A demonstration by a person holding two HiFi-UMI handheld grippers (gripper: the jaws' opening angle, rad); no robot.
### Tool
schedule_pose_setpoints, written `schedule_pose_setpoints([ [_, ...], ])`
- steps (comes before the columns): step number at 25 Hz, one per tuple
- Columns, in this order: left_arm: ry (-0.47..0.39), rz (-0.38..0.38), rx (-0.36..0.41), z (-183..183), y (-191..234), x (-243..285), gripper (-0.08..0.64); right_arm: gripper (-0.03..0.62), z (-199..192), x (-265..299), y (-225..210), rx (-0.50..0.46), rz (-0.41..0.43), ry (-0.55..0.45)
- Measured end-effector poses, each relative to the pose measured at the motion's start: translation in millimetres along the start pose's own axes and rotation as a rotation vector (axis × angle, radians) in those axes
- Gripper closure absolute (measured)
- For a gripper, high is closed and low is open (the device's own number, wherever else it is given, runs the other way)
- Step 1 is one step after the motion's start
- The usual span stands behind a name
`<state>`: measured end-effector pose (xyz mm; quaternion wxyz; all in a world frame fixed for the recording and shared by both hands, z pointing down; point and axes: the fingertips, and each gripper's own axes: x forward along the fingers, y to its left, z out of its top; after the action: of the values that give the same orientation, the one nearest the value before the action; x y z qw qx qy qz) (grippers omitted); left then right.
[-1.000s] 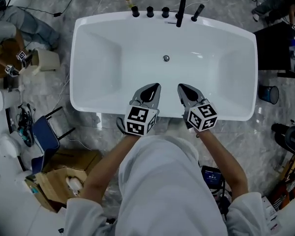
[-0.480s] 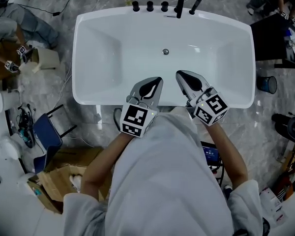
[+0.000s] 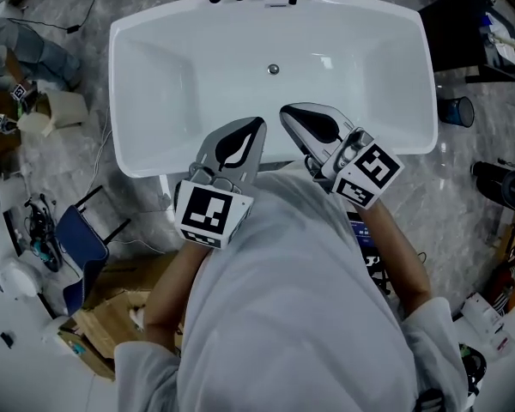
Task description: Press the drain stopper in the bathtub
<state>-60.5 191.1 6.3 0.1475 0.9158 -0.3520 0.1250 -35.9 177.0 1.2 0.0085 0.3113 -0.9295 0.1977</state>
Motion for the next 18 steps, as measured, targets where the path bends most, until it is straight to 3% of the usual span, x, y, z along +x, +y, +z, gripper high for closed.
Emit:
schedule_pose_setpoints([
  [5,-0.031,-0.014,-0.07,12,-8,-3,0.561,0.591,7,2,23,0.016,0.013,-0.009],
  [11,-0.012,0.015,-0.095,-1,-11,1,0.561,0.592,17,-15,12,0.008,-0.107,-0.031],
  [18,-0.013,0.017,-0.11,-3,-17,6,0.561,0.594,16,-44,-9,0.042,-0.171,-0.018],
])
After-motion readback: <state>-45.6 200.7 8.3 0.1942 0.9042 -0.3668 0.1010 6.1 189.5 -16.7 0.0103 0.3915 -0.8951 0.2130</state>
